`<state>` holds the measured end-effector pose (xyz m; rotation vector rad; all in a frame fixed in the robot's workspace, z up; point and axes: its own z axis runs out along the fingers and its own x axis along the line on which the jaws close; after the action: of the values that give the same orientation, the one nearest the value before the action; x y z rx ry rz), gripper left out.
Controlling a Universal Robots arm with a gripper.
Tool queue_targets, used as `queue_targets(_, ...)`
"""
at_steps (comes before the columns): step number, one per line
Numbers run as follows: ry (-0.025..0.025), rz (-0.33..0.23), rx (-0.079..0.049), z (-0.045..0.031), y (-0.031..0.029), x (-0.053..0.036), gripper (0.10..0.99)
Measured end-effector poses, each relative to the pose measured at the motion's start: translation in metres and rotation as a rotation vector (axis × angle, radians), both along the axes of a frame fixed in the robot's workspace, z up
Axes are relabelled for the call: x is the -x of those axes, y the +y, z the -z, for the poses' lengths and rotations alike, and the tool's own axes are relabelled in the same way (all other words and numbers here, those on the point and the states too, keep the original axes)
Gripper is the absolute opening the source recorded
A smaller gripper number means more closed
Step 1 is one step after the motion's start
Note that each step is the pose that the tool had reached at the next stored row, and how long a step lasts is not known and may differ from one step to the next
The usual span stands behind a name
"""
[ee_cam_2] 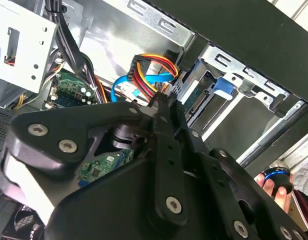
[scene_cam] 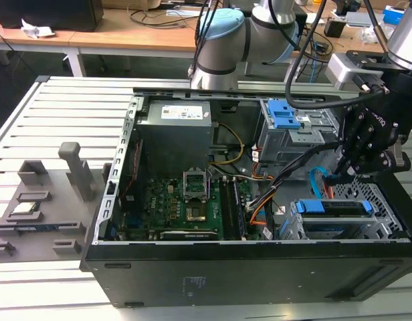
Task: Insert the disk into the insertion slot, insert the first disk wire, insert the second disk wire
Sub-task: 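Insert the first disk wire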
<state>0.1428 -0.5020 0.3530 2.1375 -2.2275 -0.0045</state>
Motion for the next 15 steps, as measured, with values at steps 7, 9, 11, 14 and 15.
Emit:
queue_targets(7,0.0000,0.000,0.000,0.0002,-0.0012,0.0000,0.169)
queue_targets(9,0.0000,0.000,0.000,0.0000,-0.0063,-0.0001,0.169)
queue_targets(11,0.0000,0.000,0.000,0.0003,-0.0131,0.0000,0.169)
queue_targets(14,0.0000,0.000,0.000,0.0018,-0.0211,-0.0001,0.169)
queue_targets(15,0.0000,0.000,0.000,0.0027,-0.0229,-0.0004,0.169)
